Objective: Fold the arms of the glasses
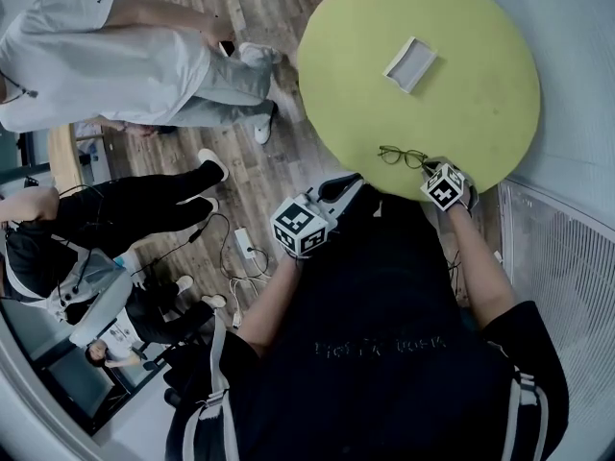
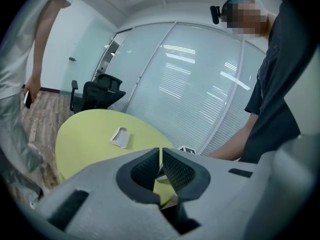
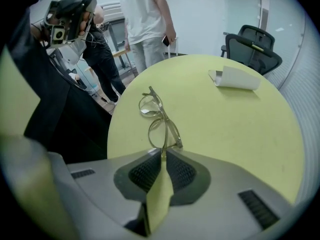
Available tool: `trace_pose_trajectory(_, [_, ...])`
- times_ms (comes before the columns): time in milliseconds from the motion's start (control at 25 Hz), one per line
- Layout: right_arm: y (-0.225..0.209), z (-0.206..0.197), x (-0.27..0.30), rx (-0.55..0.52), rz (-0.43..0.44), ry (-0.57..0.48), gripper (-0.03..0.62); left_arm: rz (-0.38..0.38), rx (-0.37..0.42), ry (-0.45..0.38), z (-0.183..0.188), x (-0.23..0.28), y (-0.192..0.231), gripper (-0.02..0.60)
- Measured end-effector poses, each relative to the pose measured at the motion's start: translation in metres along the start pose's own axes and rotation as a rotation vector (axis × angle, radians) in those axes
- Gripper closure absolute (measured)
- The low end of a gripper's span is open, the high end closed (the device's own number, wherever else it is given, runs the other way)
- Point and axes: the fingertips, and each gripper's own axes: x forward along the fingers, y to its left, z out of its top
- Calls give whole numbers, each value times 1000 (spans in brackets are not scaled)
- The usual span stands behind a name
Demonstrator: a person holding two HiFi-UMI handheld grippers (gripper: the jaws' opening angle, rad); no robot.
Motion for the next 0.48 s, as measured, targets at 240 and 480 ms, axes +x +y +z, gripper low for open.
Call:
trace_pose_trajectory(240, [2,1,-6,24,6,-36,559,-11,0,-5,2,2,-2,548])
trace_pose_trajectory(480, [0,5,-21,43,-6,-72,559,-23,-2,-11,7,7,-2,548])
